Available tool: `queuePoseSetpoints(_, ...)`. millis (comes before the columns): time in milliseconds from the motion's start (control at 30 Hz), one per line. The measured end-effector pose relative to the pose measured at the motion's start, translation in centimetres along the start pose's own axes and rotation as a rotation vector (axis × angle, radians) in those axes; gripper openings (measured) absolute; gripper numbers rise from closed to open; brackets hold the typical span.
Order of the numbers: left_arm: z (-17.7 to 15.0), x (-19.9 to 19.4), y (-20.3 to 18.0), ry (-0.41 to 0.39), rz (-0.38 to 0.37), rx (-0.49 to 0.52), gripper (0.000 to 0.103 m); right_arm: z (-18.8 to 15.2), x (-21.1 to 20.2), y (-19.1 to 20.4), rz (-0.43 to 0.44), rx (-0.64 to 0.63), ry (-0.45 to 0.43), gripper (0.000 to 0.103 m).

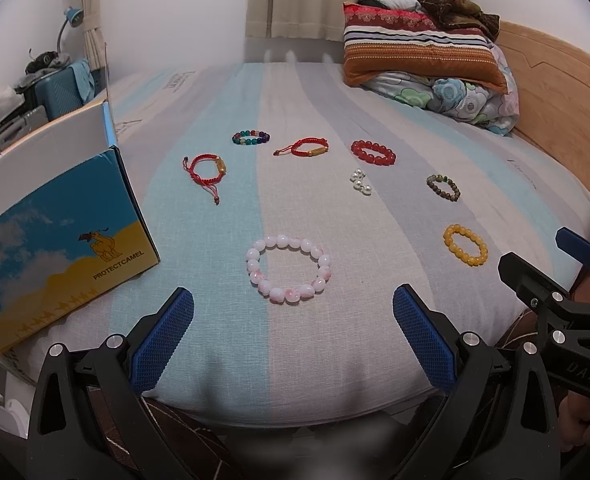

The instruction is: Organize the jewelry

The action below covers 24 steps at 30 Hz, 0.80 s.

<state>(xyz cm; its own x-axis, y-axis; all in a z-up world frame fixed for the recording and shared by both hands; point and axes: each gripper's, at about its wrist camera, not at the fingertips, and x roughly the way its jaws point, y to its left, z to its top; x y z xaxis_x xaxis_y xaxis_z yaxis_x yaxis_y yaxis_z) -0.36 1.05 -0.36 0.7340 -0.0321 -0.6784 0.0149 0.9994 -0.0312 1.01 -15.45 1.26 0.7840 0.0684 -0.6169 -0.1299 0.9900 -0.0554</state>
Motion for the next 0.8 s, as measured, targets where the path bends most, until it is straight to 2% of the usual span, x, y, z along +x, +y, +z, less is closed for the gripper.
queuePoseSetpoints(800, -0.22, 0.43, -0.11, 0.015, 0.002, 0.004, 0.097, -0.22, 0.29, 0.31, 0.001, -0.010, 0.005, 0.096)
